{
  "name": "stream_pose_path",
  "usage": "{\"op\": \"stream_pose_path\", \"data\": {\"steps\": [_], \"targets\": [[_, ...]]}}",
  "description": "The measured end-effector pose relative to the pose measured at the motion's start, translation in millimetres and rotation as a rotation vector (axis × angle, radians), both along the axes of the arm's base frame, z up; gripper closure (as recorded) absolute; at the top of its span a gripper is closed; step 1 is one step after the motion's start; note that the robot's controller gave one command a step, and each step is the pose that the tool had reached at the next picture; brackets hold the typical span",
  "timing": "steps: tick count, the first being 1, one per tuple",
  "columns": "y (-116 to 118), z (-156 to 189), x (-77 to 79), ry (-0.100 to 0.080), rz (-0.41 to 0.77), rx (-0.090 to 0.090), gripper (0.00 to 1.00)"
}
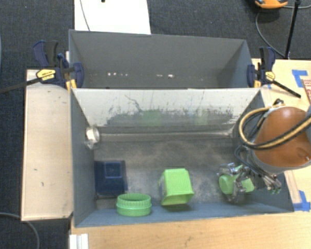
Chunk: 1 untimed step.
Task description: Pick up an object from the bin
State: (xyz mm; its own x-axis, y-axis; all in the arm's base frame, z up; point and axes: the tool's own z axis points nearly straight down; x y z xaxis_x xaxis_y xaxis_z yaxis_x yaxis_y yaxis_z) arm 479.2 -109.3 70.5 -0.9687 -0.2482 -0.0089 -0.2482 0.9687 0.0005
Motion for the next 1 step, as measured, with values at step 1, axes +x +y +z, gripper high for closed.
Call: {"op": "stream_pose_path", "data": {"steps": [1], "targets": [[0.0,0.0,0.0,0.0,0.0,0.0,1.0]]}}
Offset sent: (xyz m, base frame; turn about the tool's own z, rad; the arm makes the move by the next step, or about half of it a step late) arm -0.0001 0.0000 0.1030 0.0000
